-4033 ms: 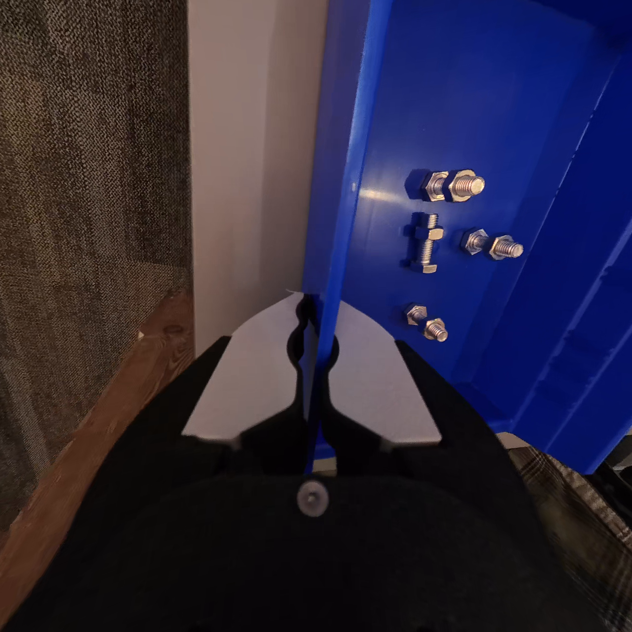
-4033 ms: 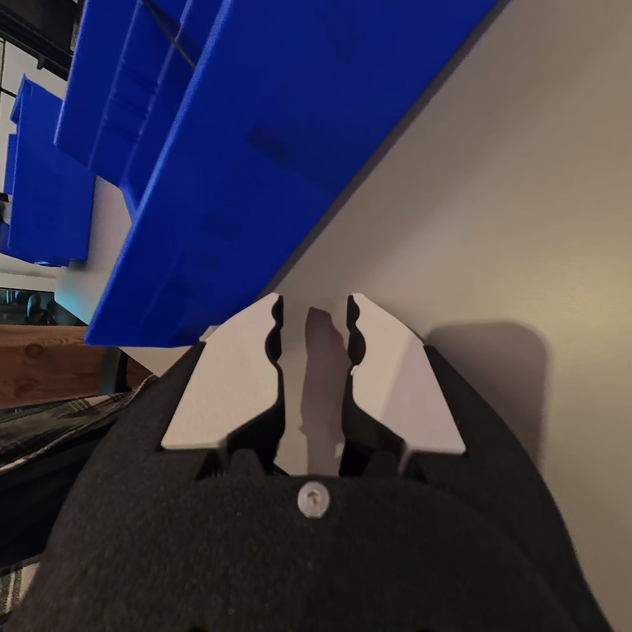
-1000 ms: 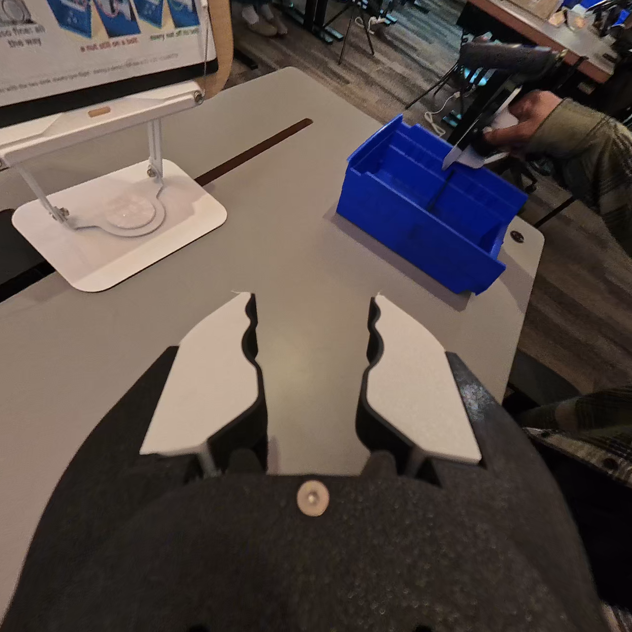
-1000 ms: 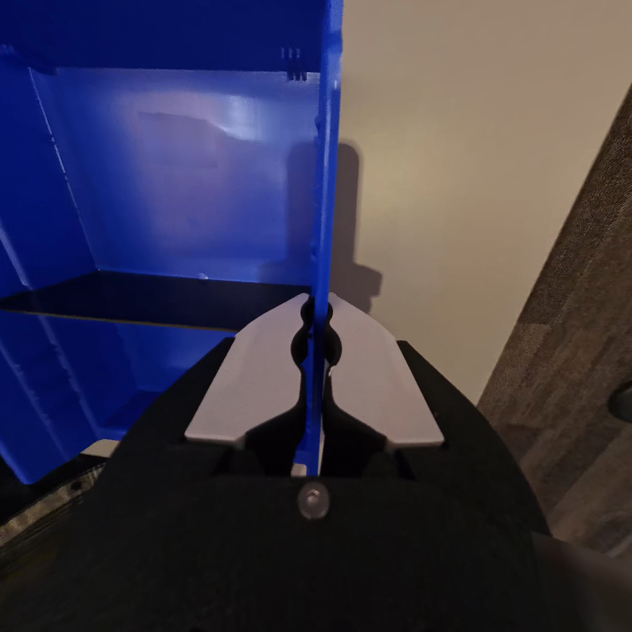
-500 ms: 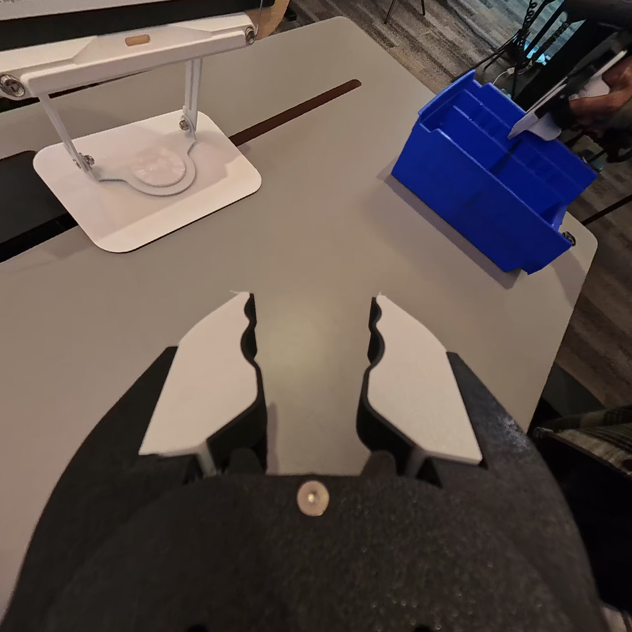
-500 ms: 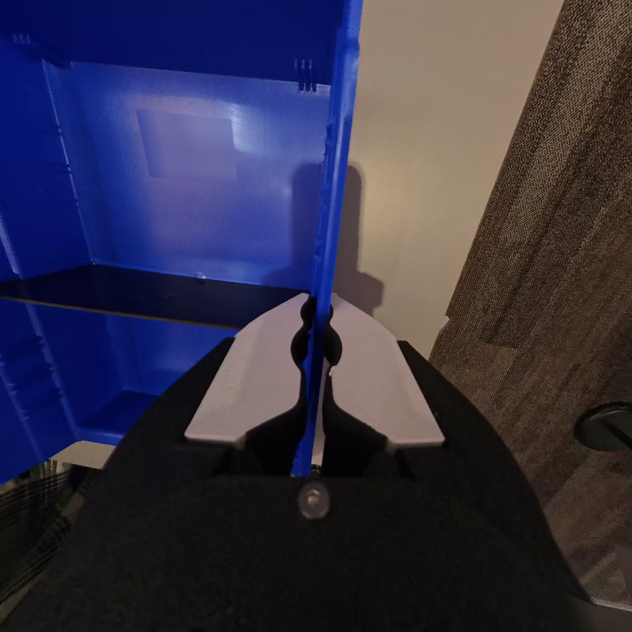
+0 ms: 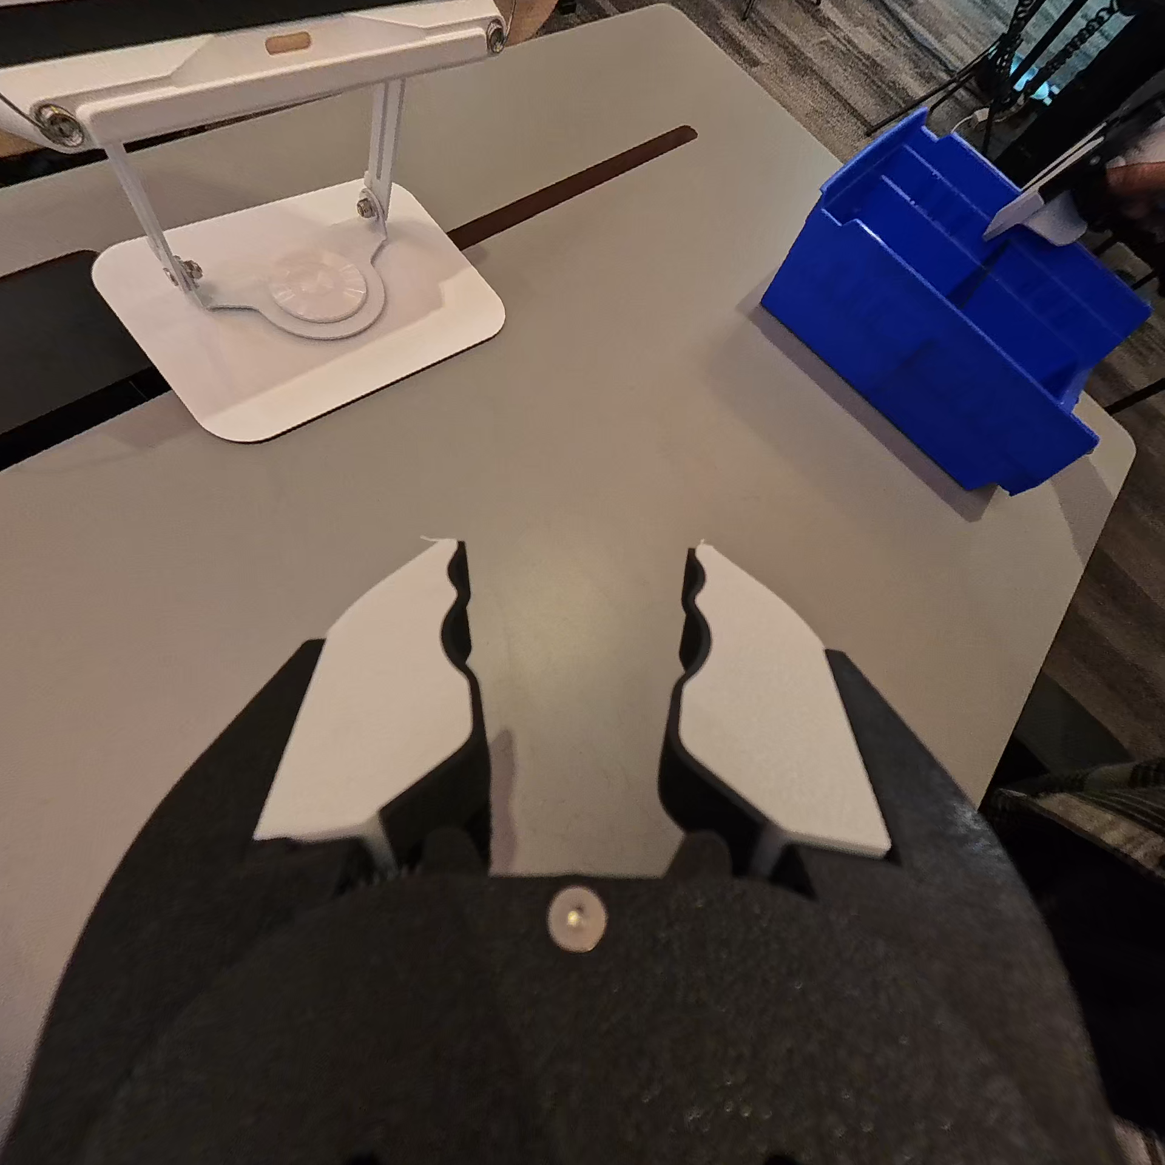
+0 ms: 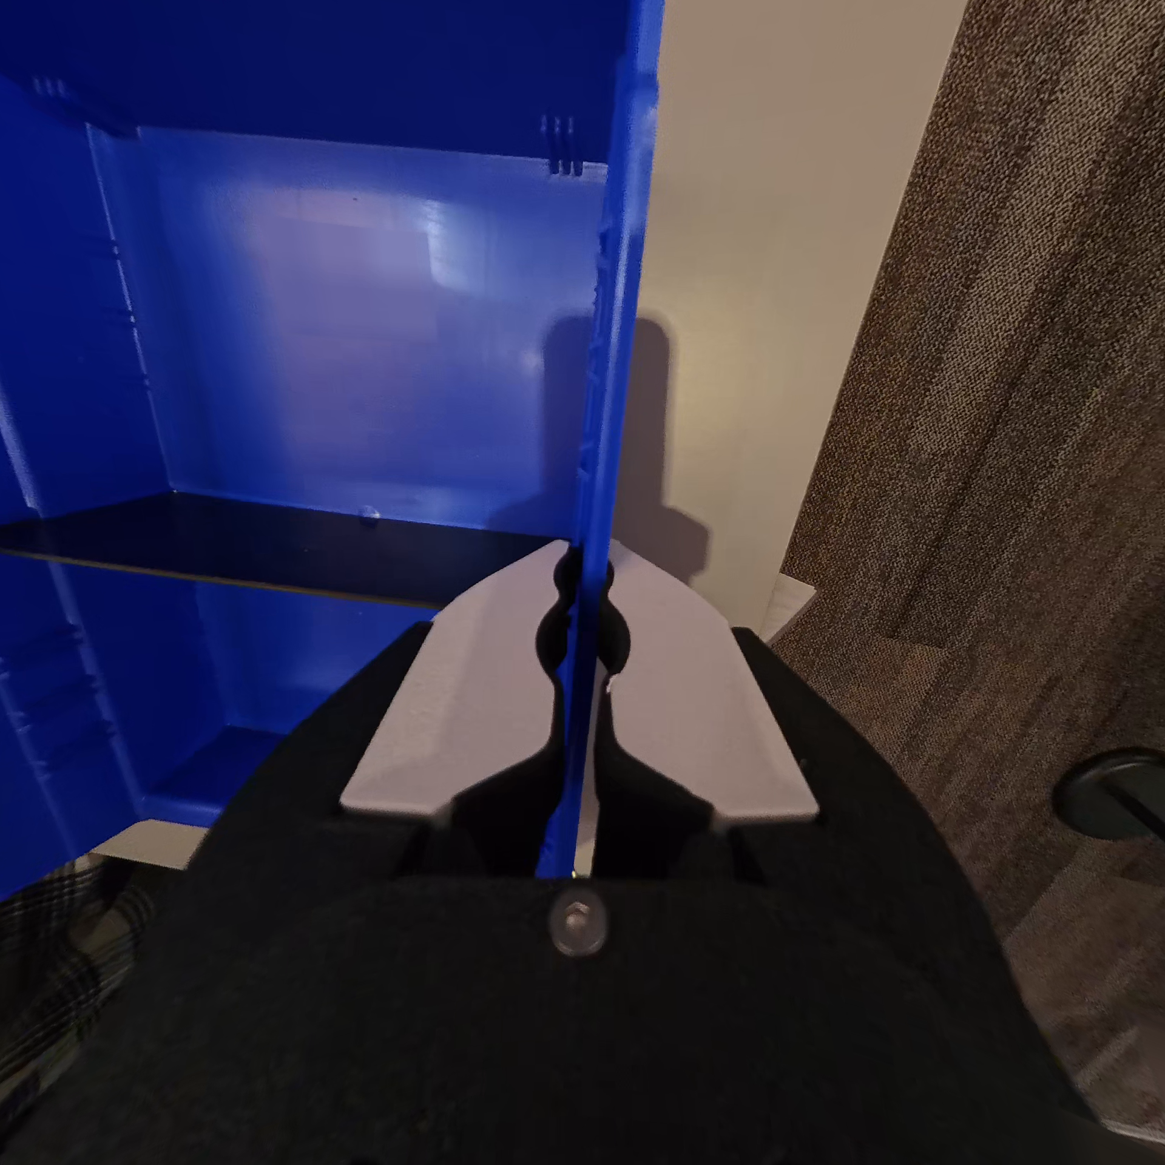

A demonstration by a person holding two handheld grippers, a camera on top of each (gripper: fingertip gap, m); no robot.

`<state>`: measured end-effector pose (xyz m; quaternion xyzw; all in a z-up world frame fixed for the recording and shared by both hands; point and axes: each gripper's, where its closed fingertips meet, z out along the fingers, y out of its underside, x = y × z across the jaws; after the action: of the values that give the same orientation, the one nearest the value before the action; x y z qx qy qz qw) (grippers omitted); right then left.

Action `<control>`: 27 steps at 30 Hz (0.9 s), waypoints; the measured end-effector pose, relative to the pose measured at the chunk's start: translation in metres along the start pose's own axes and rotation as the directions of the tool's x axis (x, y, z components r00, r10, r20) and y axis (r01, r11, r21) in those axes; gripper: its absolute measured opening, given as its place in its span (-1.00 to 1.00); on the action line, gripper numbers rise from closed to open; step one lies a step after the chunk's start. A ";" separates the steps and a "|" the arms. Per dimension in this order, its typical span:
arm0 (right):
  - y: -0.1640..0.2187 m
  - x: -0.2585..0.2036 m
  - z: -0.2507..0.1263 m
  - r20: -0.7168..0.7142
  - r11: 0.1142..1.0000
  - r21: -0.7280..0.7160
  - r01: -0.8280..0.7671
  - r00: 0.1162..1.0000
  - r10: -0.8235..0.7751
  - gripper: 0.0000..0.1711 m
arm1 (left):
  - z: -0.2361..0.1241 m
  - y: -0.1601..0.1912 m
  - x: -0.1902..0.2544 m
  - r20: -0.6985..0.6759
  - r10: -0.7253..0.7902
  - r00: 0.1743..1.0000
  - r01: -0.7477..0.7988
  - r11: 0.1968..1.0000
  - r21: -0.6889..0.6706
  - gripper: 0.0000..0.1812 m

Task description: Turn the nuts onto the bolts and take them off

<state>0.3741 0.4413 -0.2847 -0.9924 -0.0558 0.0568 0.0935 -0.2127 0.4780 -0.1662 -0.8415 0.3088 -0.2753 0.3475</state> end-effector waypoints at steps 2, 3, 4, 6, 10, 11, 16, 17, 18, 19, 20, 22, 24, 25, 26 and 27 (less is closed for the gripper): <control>0.000 0.001 0.000 0.003 1.000 0.004 0.000 1.000 0.000 -0.96 | 0.001 0.001 0.000 0.001 0.001 1.000 -0.001 1.000 -0.004 -0.28; 0.000 0.002 0.000 0.004 1.000 0.007 -0.001 1.000 0.001 -0.96 | 0.001 0.001 0.000 0.001 0.002 1.000 -0.002 1.000 -0.008 -0.28; 0.000 0.002 0.000 0.007 1.000 0.010 -0.004 1.000 0.003 -0.96 | 0.002 0.002 0.000 0.001 0.002 1.000 -0.002 1.000 -0.012 -0.28; 0.000 0.004 -0.001 0.008 1.000 0.011 -0.004 1.000 0.004 -0.96 | 0.003 0.002 0.000 0.001 0.004 1.000 -0.004 1.000 -0.013 -0.28; 0.001 0.006 -0.001 0.004 1.000 0.013 -0.004 1.000 0.004 -0.96 | 0.003 0.002 -0.001 0.005 0.001 1.000 -0.001 1.000 -0.013 -0.29; 0.002 0.006 -0.002 0.007 1.000 0.014 -0.007 1.000 0.007 -0.96 | 0.003 0.002 -0.001 0.005 -0.001 1.000 0.001 1.000 -0.013 -0.29; 0.003 0.007 -0.005 0.012 0.998 0.056 0.016 1.000 -0.016 -0.96 | 0.000 0.002 -0.002 0.006 -0.002 1.000 0.002 1.000 -0.009 -0.28; 0.002 0.008 -0.009 -0.010 0.996 0.079 0.036 0.999 -0.036 -0.94 | -0.001 0.001 -0.001 0.005 -0.001 1.000 0.001 1.000 -0.007 -0.28; 0.001 0.009 -0.015 -0.035 0.993 0.113 0.045 0.999 -0.041 -0.90 | -0.002 0.001 -0.001 0.003 0.000 1.000 0.000 1.000 -0.003 -0.28; -0.002 0.008 -0.025 -0.041 0.986 0.158 0.044 0.998 -0.038 -0.85 | -0.004 0.000 0.000 0.002 0.001 1.000 -0.001 1.000 0.003 -0.28; -0.007 0.003 -0.038 -0.034 0.975 0.218 0.037 0.999 -0.030 -0.77 | -0.006 -0.002 0.001 0.001 0.003 1.000 -0.003 1.000 0.012 -0.28; -0.018 -0.014 -0.071 -0.002 0.933 0.360 0.028 1.000 -0.029 -0.71 | -0.012 -0.004 0.005 0.001 0.011 1.000 -0.011 1.000 0.028 -0.28; -0.025 -0.041 -0.106 0.022 0.866 0.499 0.045 0.998 -0.064 -0.64 | -0.018 -0.005 0.009 0.002 0.021 1.000 -0.021 0.999 0.041 -0.28; -0.026 -0.056 -0.122 0.011 0.829 0.556 0.060 0.997 -0.080 -0.62 | -0.022 -0.006 0.011 0.003 0.025 1.000 -0.025 0.998 0.049 -0.28; -0.025 -0.071 -0.135 -0.014 0.794 0.602 0.081 0.996 -0.091 -0.56 | -0.025 -0.006 0.013 0.005 0.029 1.000 -0.029 0.998 0.059 -0.28; -0.023 -0.086 -0.146 -0.047 0.758 0.643 0.107 0.994 -0.100 -0.46 | -0.029 -0.004 0.015 0.008 0.032 0.999 -0.033 0.997 0.067 -0.29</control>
<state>0.3044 0.4270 -0.1287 -0.8956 -0.0872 0.0626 0.4317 -0.2209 0.4581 -0.1417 -0.8251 0.3119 -0.2771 0.3809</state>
